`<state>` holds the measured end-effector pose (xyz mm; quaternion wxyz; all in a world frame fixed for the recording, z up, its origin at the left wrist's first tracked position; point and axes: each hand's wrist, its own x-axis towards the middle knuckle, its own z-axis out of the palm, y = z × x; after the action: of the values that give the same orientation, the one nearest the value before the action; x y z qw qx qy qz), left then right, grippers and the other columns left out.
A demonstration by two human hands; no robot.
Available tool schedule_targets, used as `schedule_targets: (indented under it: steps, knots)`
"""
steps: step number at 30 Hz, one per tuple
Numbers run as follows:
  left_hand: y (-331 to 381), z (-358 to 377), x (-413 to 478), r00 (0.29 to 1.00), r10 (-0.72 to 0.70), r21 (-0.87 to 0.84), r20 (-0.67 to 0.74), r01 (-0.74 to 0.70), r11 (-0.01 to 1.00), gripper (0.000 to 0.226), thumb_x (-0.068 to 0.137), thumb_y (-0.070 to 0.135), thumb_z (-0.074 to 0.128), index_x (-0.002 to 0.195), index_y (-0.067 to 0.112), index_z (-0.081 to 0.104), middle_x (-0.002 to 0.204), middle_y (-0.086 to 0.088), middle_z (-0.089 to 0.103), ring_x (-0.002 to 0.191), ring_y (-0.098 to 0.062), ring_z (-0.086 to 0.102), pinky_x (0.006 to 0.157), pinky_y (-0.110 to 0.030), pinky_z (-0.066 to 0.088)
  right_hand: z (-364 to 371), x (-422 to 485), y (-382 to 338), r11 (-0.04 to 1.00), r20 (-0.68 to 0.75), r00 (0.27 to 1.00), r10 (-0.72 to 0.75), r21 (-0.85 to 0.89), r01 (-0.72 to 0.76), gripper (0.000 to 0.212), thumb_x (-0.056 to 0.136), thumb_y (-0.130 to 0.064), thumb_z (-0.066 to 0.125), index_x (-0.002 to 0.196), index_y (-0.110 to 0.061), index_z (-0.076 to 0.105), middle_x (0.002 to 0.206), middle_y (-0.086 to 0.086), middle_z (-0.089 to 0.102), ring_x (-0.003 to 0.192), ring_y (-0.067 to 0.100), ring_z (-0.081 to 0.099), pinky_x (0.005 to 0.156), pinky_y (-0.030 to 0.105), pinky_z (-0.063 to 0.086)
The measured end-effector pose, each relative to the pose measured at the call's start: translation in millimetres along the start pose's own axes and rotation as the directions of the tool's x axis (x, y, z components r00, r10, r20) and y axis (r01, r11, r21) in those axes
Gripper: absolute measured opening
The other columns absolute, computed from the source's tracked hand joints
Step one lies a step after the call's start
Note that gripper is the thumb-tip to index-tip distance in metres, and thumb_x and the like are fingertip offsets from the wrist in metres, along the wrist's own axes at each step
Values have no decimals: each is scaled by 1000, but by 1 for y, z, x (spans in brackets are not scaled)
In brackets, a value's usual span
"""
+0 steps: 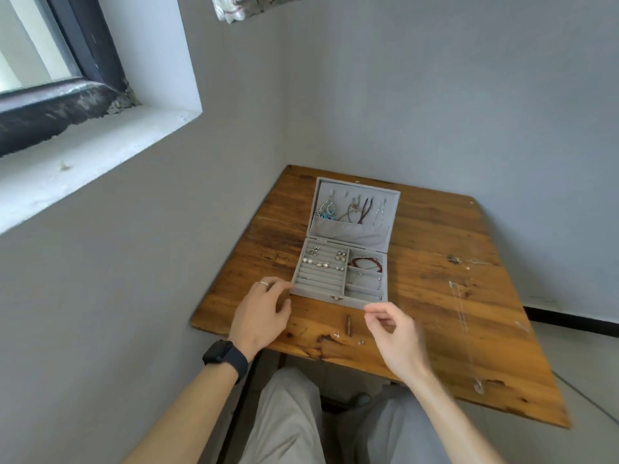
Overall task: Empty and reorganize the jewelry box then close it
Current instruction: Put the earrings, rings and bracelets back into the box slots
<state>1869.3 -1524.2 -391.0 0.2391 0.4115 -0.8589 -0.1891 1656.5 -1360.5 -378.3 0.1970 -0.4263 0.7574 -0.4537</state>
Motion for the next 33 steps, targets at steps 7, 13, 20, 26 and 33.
schedule_targets:
  steps: [7, 13, 20, 26, 33]
  knots:
    - [27, 23, -41, 999, 20, -100, 34, -16, 995, 22, 93, 30, 64, 114, 34, 67, 120, 19, 55, 113, 0, 48, 90, -22, 48, 0, -41, 34, 999, -31, 999, 10, -48, -12, 20, 90, -18, 72, 99, -35, 66, 94, -21, 68, 89, -7, 62, 74, 10, 52]
    - [44, 41, -44, 995, 30, 8, 93, -31, 999, 24, 91, 42, 65, 114, 38, 67, 119, 16, 58, 111, -7, 50, 90, -30, 48, 12, -46, 42, 980, -58, 998, -33, -197, 21, 18, 86, -27, 75, 101, -33, 68, 98, -18, 59, 88, -3, 56, 73, 8, 37]
    - [56, 51, -36, 998, 46, 125, 41, -51, 991, 18, 92, 46, 63, 104, 39, 74, 111, 14, 61, 106, -12, 52, 82, -31, 46, 18, -49, 51, 971, -111, 993, -51, -239, 24, 18, 84, -30, 77, 100, -27, 70, 99, -15, 56, 86, -1, 55, 72, 5, 33]
    - [56, 51, -34, 993, 118, 162, 29, -121, 979, 14, 94, 39, 64, 98, 33, 76, 105, 12, 64, 100, -14, 56, 77, -33, 49, 19, -52, 54, 970, -102, 992, -68, -241, 42, 20, 86, -29, 75, 104, -24, 69, 102, -13, 56, 93, 7, 56, 78, 9, 34]
    - [24, 40, -36, 993, -114, -102, -21, 111, 989, 13, 94, 34, 65, 102, 28, 73, 107, 13, 63, 105, -8, 52, 88, -30, 47, 23, -40, 40, 928, -74, 989, -129, -360, 95, 18, 87, -32, 72, 105, -30, 70, 103, -15, 59, 96, 10, 51, 76, 20, 37]
